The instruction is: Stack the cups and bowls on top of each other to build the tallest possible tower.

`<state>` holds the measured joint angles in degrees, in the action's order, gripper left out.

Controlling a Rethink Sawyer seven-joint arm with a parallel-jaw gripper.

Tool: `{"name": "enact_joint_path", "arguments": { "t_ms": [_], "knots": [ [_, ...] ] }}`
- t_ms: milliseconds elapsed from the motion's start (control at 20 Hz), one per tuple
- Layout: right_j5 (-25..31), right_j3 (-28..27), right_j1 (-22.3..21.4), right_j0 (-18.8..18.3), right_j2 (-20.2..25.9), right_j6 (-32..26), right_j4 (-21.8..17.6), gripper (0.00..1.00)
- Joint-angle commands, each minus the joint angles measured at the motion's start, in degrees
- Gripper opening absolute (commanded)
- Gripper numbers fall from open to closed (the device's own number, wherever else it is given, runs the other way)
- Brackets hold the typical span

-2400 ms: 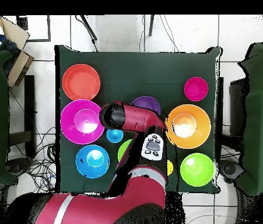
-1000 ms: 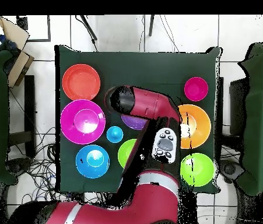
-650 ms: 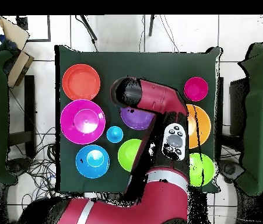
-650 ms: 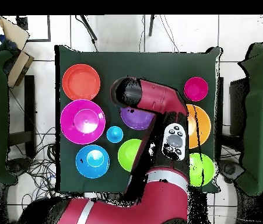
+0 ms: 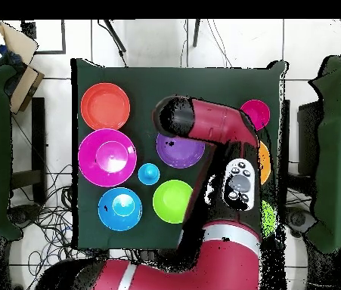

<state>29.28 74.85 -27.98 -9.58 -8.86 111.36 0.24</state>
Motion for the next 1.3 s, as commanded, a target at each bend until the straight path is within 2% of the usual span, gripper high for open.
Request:
{"name": "enact_joint_path", "arguments": {
  "t_ms": [50, 200, 400, 500, 850, 1300],
  "knots": [
    [9.8, -0.2, -0.4, -4.8, 7.6, -13.8, -5.8, 1.00],
    [12.5, -3.7, 0.0, -7.3, 8.2, -16.5, -7.7, 1.00],
    [17.1, -15.7, 5.8, -10.4, 10.3, -20.6, -10.4, 1.00],
    [18.9, -19.6, 7.9, -11.8, 12.2, -22.5, -11.2, 1.00],
    [14.6, -21.8, 10.7, -13.0, 14.0, -19.6, -13.4, 1.00],
    [12.3, -21.9, 14.0, -14.1, 18.1, -18.1, -12.7, 1.00]
  ]
}}
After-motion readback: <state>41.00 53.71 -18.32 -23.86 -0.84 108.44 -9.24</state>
